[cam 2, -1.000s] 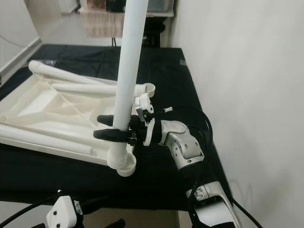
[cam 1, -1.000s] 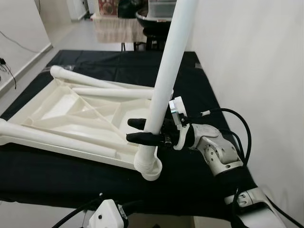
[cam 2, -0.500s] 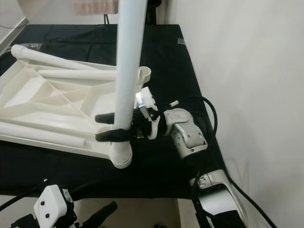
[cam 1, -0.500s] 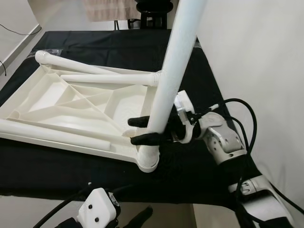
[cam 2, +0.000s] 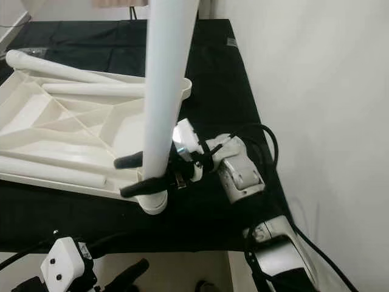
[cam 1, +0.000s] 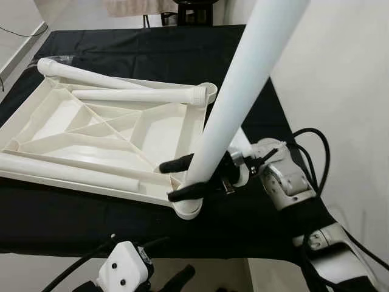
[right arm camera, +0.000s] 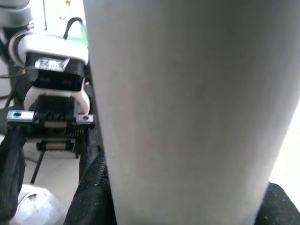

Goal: Building children table

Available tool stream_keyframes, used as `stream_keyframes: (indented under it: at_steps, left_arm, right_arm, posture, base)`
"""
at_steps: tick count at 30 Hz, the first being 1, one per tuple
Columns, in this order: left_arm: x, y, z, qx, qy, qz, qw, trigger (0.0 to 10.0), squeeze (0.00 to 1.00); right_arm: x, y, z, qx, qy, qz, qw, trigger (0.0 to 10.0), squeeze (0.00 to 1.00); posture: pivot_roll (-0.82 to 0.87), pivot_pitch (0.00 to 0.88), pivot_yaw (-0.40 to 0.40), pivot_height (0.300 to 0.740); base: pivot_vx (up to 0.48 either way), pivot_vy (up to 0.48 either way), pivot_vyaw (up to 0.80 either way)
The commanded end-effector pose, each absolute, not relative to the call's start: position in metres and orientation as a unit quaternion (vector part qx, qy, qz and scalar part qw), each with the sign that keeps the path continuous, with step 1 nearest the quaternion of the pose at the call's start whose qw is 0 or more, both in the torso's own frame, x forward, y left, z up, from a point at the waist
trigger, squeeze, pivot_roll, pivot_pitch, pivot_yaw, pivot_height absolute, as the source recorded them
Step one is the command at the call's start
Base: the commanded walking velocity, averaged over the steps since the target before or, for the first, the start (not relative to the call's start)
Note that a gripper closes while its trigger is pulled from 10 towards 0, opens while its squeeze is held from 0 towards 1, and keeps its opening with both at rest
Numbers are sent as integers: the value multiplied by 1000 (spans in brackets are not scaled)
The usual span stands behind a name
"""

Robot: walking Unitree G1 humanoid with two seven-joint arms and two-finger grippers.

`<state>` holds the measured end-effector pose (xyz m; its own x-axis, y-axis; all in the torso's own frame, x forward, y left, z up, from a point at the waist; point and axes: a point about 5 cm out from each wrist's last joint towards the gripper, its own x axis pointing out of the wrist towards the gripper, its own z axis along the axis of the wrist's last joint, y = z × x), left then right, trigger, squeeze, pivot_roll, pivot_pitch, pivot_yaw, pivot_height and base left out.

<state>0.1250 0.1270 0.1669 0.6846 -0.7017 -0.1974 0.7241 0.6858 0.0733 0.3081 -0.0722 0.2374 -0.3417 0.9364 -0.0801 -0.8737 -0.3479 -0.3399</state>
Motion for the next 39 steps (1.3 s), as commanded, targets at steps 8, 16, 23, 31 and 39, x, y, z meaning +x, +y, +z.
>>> stream_keyframes:
  at_steps: [8, 16, 23, 31, 39]
  left_arm:
    - [121, 126, 166, 71, 88, -390, 914, 10000, 0]
    - [123, 124, 167, 69, 85, -389, 914, 10000, 0]
    - [123, 123, 168, 69, 83, -389, 915, 10000, 0]
    - [124, 122, 168, 70, 82, -388, 915, 10000, 0]
    - [125, 122, 168, 70, 81, -388, 915, 10000, 0]
  right_arm:
    - [320, -77, 201, -193, 21, 812, 551, 10000, 0]
    - [328, -75, 211, -175, 32, 810, 558, 10000, 0]
    - [342, -76, 206, -155, 69, 779, 604, 10000, 0]
    - [359, -73, 199, -92, 74, 691, 713, 10000, 0]
    - [361, -75, 191, -63, 44, 648, 758, 10000, 0]
  posture:
    - [157, 291, -29, 740]
    - [153, 297, -32, 740]
    - [148, 301, -36, 740]
    - [148, 308, -39, 740]
    - [143, 311, -35, 740]
  base:
    - [0, 0, 0]
    - [0, 0, 0]
    - [0, 0, 0]
    - [0, 0, 0]
    - [0, 0, 0]
